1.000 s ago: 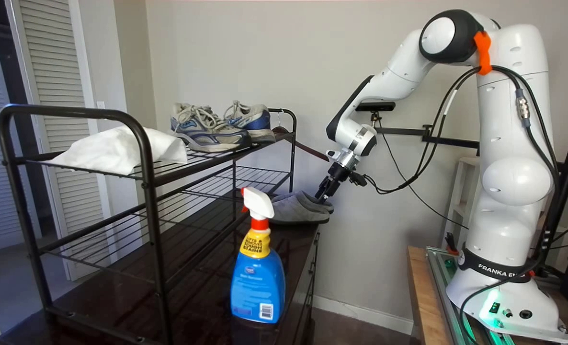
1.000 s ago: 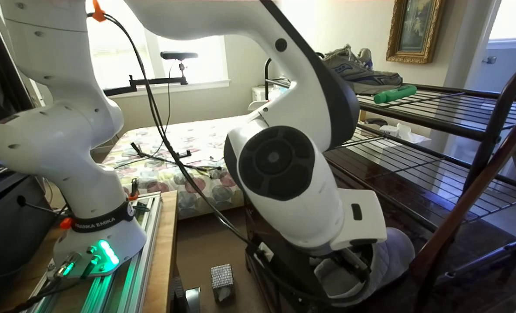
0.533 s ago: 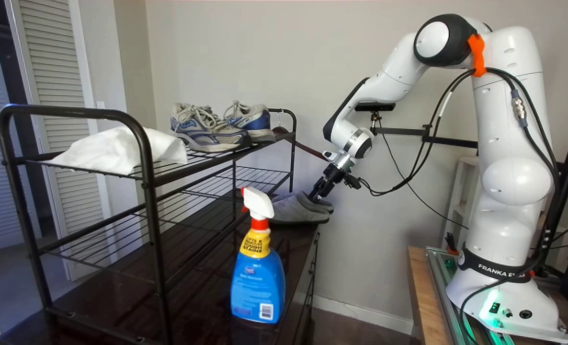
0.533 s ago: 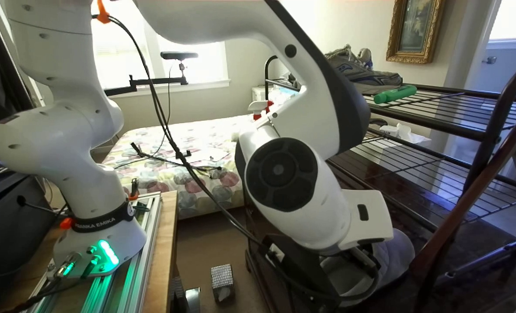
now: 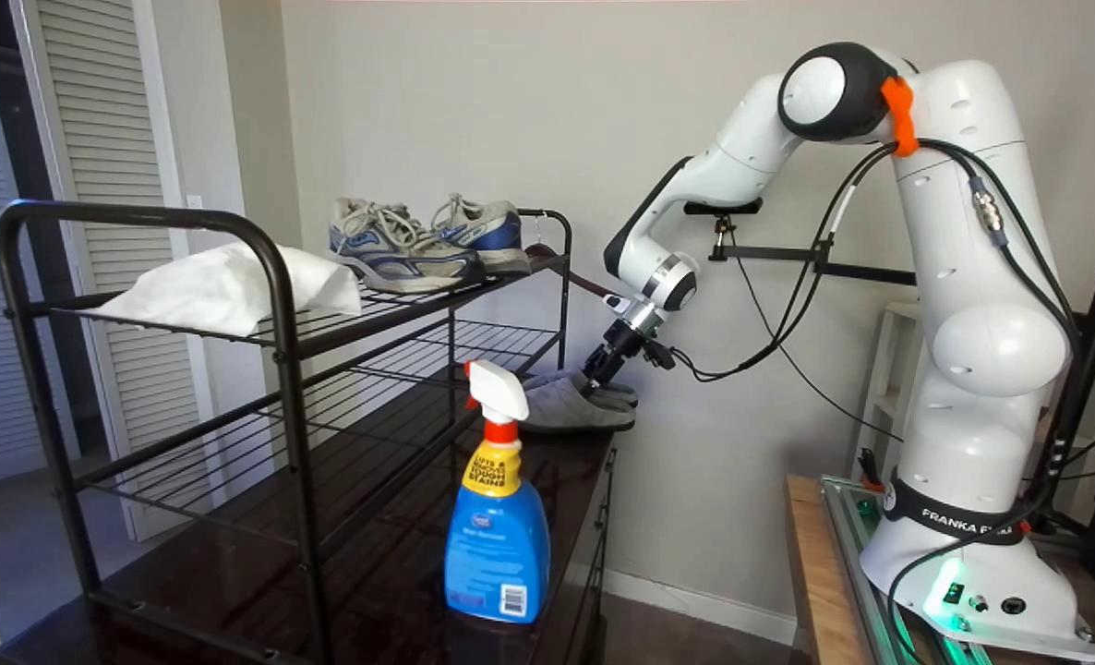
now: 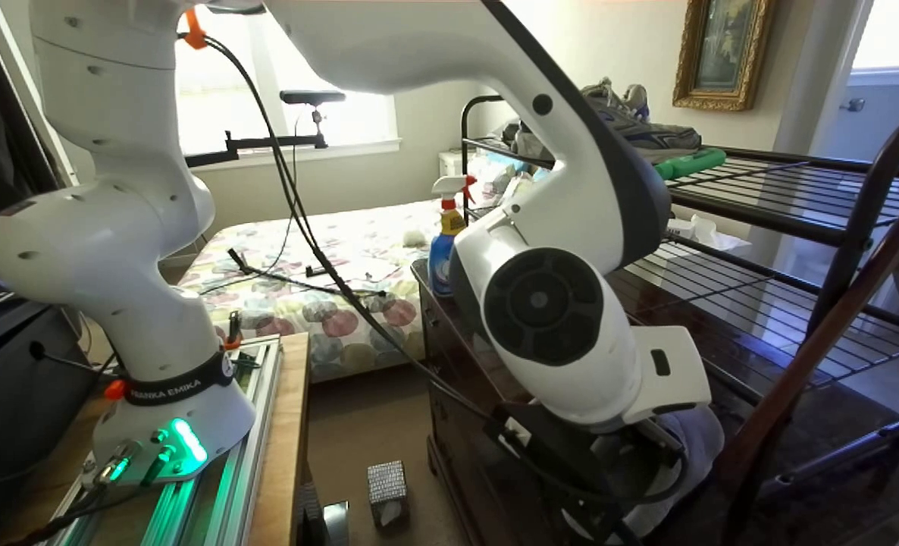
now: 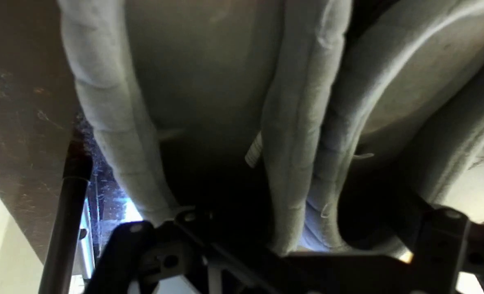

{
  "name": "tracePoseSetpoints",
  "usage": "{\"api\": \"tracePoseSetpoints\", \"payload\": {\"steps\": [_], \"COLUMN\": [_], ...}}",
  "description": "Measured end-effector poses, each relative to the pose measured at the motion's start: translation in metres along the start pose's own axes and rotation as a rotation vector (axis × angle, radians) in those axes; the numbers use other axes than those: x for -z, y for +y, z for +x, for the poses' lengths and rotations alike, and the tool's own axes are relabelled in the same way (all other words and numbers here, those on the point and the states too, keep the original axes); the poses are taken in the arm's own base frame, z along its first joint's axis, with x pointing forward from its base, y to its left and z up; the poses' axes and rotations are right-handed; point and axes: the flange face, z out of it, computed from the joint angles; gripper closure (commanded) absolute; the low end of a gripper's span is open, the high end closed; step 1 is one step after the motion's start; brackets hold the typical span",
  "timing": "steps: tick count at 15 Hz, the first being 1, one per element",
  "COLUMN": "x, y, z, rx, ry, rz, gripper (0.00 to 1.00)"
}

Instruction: Put the grey slippers on the bottom shelf of the shoe rack.

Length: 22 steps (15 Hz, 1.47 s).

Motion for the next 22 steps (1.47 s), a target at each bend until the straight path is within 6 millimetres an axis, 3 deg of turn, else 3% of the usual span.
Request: {"api": "tracePoseSetpoints", "payload": {"steps": [7, 8, 10, 19, 20, 22], "x": [-0.020, -0.022, -0.025, -0.029, -0.030, -0.030], "y": [0.004, 0.004, 0.006, 0.013, 0.013, 0.013], "z": [0.014, 0.015, 0.017, 0.021, 0.021, 0.021], "rx": [-0.011, -0.010, -0.007, -0.003, -0.005, -0.015], "ry": [0.026, 0.027, 0.025, 0.022, 0.022, 0.021], "rz": [-0.006, -0.006, -0.009, -0.023, -0.023, -0.022], "gripper": [0.02, 0.24, 0.30, 0.95, 1.00, 1.00]}}
